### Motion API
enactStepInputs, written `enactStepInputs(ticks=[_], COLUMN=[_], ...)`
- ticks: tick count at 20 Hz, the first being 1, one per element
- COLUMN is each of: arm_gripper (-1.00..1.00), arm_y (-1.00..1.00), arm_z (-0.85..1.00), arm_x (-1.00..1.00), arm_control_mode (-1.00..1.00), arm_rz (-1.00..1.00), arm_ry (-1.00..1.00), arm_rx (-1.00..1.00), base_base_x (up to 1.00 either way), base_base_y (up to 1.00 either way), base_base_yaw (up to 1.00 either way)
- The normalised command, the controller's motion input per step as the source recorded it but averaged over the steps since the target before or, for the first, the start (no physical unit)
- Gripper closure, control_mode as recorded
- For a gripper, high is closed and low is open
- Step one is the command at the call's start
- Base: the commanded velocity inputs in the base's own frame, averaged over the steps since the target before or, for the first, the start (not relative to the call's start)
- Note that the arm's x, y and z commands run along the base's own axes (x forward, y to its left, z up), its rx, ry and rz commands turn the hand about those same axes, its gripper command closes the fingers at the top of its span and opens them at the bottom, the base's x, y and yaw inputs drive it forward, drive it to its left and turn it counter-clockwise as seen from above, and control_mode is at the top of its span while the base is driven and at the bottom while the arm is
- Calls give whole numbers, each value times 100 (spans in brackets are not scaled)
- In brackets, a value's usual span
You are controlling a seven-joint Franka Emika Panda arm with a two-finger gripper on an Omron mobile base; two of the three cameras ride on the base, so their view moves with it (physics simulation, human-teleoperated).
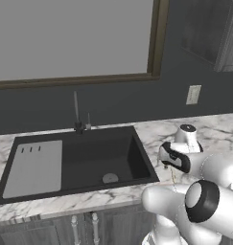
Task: Grab the spray bottle from the cabinet, then place it next to the cutting board for sanitizing. Then grab the dish brush from the countertop next to the sink and place it next to the cutting board.
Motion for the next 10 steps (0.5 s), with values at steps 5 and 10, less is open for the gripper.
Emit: enactStepInputs(ticks=[5, 10], arm_gripper=[-100, 100], arm_y=[0, 0], arm_z=[-33, -32], arm_x=[35, 24], arm_control_mode=[-100, -100], arm_rz=[0, 0], arm_ry=[0, 0], arm_rx=[0, 0], base_base_x=[0, 0], base_base_y=[0, 0], base_base_yaw=[0, 0])
